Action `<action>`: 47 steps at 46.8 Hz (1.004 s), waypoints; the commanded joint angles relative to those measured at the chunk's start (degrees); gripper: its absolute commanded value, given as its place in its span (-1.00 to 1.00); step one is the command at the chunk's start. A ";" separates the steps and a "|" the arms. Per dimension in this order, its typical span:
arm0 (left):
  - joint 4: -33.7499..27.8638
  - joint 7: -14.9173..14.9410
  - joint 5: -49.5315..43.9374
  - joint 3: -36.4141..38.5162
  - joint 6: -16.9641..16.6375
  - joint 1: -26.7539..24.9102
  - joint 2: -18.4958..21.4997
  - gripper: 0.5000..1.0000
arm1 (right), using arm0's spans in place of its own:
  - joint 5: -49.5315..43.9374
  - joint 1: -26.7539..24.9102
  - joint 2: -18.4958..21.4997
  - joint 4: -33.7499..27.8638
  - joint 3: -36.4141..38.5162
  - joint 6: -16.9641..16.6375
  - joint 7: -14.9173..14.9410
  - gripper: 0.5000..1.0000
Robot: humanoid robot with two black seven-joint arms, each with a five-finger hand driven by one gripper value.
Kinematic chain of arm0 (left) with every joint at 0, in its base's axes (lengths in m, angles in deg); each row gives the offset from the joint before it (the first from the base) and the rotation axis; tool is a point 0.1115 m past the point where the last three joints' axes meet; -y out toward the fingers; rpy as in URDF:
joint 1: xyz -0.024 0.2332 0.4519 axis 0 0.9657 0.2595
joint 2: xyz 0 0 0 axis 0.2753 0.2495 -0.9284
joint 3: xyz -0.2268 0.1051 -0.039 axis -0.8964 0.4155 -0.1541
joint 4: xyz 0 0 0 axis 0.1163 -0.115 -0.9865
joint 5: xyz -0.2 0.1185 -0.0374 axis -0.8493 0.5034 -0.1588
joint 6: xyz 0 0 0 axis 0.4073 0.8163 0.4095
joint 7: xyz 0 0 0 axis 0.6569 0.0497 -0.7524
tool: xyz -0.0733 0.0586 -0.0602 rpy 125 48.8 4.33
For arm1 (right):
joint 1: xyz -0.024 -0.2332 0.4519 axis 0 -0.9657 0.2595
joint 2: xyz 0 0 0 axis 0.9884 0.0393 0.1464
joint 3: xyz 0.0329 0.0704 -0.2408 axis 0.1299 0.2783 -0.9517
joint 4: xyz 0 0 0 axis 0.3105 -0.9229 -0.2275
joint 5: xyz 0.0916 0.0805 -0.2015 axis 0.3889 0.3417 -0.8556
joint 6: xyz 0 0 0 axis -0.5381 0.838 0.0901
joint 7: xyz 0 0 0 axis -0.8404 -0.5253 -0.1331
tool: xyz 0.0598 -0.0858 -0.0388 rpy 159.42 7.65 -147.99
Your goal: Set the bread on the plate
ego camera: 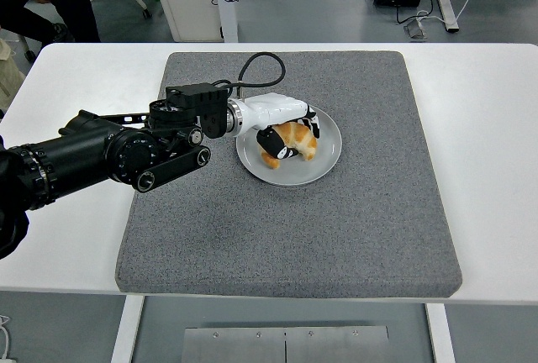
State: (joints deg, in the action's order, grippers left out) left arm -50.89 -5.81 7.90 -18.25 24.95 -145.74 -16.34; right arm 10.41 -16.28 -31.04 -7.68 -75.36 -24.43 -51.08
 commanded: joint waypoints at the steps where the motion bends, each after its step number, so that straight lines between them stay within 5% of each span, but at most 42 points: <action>1: -0.09 -0.07 -1.43 0.08 0.26 -0.18 -0.01 0.68 | 0.01 0.00 0.00 0.00 0.05 0.00 0.00 1.00; 5: -0.18 -0.16 -2.22 0.08 0.35 -0.36 0.08 0.85 | 0.01 0.00 0.00 0.00 -0.04 0.00 0.00 1.00; 16: -0.70 -0.16 -3.80 -0.71 1.14 -2.11 0.87 0.88 | -0.08 0.00 0.00 0.00 -0.04 0.00 0.08 1.00; 31: -1.32 -2.27 -16.54 -0.63 1.05 -12.04 3.68 0.89 | 0.01 0.00 0.00 0.00 0.05 0.00 0.08 1.00; 47: -2.37 -2.18 -33.06 -3.44 1.22 -15.39 9.83 0.89 | 0.01 0.00 0.00 0.00 -0.04 0.00 0.00 1.00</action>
State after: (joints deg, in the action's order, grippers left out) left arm -52.98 -7.93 -22.54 -20.86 26.18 -161.03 -7.90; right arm 10.41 -16.29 -31.04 -7.68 -75.34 -24.43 -51.08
